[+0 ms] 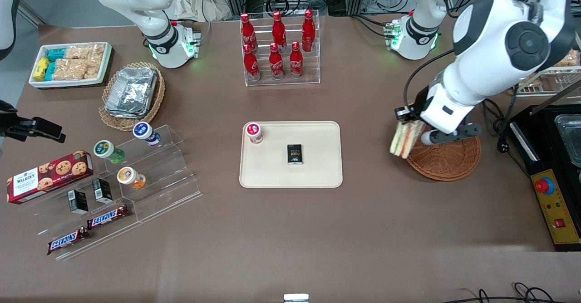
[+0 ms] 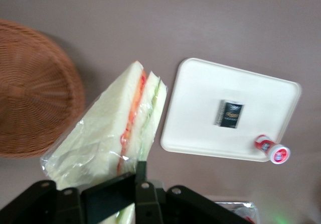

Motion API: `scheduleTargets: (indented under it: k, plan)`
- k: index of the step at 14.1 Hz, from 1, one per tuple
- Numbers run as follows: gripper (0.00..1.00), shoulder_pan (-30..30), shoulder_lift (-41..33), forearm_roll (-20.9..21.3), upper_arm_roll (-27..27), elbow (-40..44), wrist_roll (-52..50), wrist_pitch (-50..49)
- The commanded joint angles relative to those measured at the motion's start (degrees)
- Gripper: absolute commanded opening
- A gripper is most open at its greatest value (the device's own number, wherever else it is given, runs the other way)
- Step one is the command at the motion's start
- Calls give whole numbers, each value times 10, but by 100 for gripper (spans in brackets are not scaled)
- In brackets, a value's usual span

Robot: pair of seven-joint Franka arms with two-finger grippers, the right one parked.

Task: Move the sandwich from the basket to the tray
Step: 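Carry the sandwich over to the cream tray beside the black packet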

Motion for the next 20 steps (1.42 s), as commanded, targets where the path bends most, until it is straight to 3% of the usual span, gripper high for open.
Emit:
scheduleTargets:
  k: [1,7,11,20]
  plan:
    - [0,-13,54,-19,-36,20,-28,59]
    - [0,-101,148,-7,-38,14,-258,239]
    - [0,-109,175,-8,-38,-15,-326,314]
    - [0,-121,205,-18,-39,-117,-332,479]
